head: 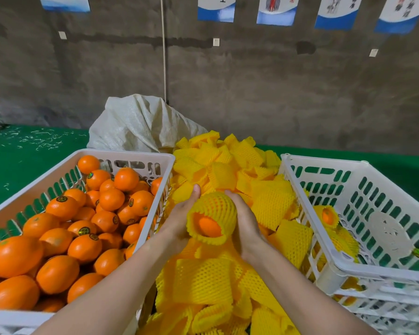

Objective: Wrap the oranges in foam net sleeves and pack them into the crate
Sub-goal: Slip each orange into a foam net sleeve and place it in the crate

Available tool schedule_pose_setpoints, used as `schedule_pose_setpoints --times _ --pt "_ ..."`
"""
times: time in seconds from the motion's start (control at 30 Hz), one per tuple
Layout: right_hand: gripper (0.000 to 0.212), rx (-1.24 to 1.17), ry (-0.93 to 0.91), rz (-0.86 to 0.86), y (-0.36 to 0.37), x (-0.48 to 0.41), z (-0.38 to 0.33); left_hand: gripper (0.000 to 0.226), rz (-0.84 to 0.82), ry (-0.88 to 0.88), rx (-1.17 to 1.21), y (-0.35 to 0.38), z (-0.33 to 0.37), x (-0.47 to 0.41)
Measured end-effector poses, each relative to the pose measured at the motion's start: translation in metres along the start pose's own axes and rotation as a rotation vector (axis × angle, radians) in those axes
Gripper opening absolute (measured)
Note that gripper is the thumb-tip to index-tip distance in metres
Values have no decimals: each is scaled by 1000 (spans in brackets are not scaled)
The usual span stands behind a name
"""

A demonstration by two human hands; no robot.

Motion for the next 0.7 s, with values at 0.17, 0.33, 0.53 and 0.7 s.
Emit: schedule_pose_setpoints --times 0.17,0.33,0.53,0.7 --pt "27 507 -565 109 -8 -3 -13 70 -251 -253 158 5 -5 3" --pt "26 693 -915 196 -14 2 -13 50 -261 -238 217 10 -2 3" --pt "39 470 -672 21 -13 -3 -22 48 -276 -281 217 6 0 5" --pt "10 627 -624 -22 -19 -3 -18 60 -171 -262 141 2 4 6"
Point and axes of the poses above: each hand's wrist, its own x-axis away from the middle knuckle, its own y-axis out of the palm, z = x × y, the point moved 2 cm from there along -x, towards the middle knuckle, and after that the axes turned 4 degrees about -x, right-handed, at the moved point
